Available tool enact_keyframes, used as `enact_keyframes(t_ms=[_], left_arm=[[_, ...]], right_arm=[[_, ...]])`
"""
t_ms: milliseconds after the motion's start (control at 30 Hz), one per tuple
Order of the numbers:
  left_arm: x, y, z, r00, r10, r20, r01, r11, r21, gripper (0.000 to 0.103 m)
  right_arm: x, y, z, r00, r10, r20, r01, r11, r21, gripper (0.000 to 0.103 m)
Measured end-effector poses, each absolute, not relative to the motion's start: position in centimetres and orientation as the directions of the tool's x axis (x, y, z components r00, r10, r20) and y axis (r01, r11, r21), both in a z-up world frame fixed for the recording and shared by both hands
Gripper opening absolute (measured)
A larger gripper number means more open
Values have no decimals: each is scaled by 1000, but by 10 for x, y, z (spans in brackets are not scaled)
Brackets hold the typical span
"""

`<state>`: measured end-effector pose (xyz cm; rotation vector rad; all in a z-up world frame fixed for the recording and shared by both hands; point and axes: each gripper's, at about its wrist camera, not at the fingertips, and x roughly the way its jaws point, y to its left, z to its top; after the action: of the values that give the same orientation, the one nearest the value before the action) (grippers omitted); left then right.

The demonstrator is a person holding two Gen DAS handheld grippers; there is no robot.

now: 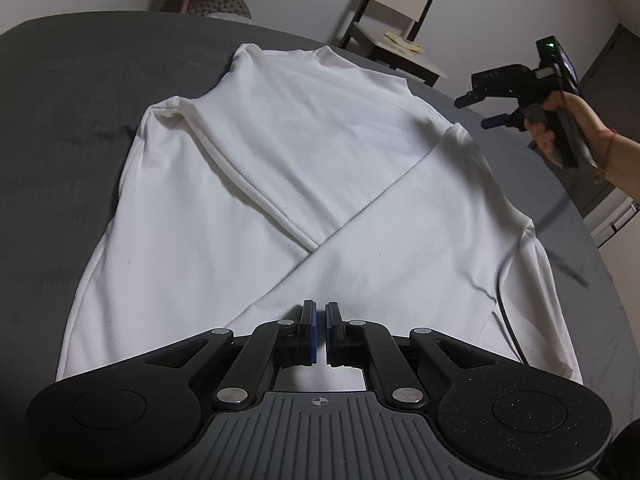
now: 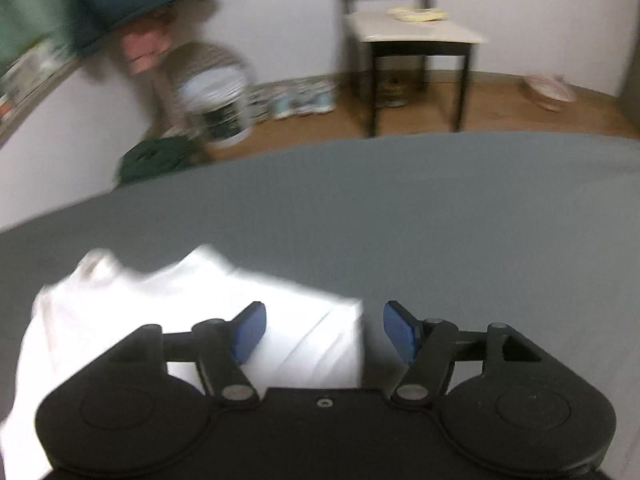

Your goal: Fold clothes

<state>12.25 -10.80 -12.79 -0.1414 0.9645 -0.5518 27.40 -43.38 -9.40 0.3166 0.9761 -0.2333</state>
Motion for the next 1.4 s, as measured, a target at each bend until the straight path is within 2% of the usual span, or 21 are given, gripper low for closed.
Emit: enact_keyframes(t_ms=[100,200,233,333,400,467,567,667,700,767,900,1000,1133,1333,1400], left_arm=[[121,-110,-127,448,-500,-741,391,855,-341,4],[121,-109,-124,444,-502,-742,394,853,-341,4],[120,-109,-122,444,-506,-739,398,851,-343,4],[120,-104,-114,472,-513,-717,406,848,-340,4],[119,-97,-103,506,-515,-692,402,850,-339,4],[117,-89,-89,551,-509,-661,396,857,-329,4],[119,-80,-69,590,-506,-629,400,860,-317,4],[136,-83,-57,558,-517,-649,441,847,-296,4],[142,-85,-53,549,-514,-659,458,845,-277,4],[156,-94,-44,552,-500,-667,510,836,-204,4],[192,-114,-31,510,-507,-695,594,792,-141,4],[221,-124,-26,479,-519,-708,628,766,-136,4],[277,-138,-41,280,-561,-779,632,719,-290,4],[314,-144,-45,417,-517,-747,612,768,-190,5],[325,-150,-51,442,-468,-765,606,785,-130,5]], right_arm=[[262,-428,-105,512,2,-859,330,923,199,62],[250,-435,-122,487,-84,-869,391,911,131,62],[243,-438,-123,492,-113,-863,410,905,116,59],[220,-437,-116,552,-96,-828,421,889,178,60],[203,-433,-108,602,-79,-794,382,902,200,67],[182,-430,-96,661,-58,-748,332,916,223,85],[165,-433,-89,705,12,-709,279,915,293,89],[153,-441,-85,707,38,-706,262,914,311,92],[148,-443,-82,712,34,-701,253,919,302,93],[133,-437,-76,745,-6,-667,199,957,213,103],[127,-424,-69,736,25,-677,50,994,92,103],[129,-418,-67,740,7,-672,41,998,56,103],[138,-418,-70,735,39,-676,39,994,100,103],[171,-430,-83,677,69,-733,44,990,133,103],[182,-434,-87,656,77,-751,47,989,142,103]])
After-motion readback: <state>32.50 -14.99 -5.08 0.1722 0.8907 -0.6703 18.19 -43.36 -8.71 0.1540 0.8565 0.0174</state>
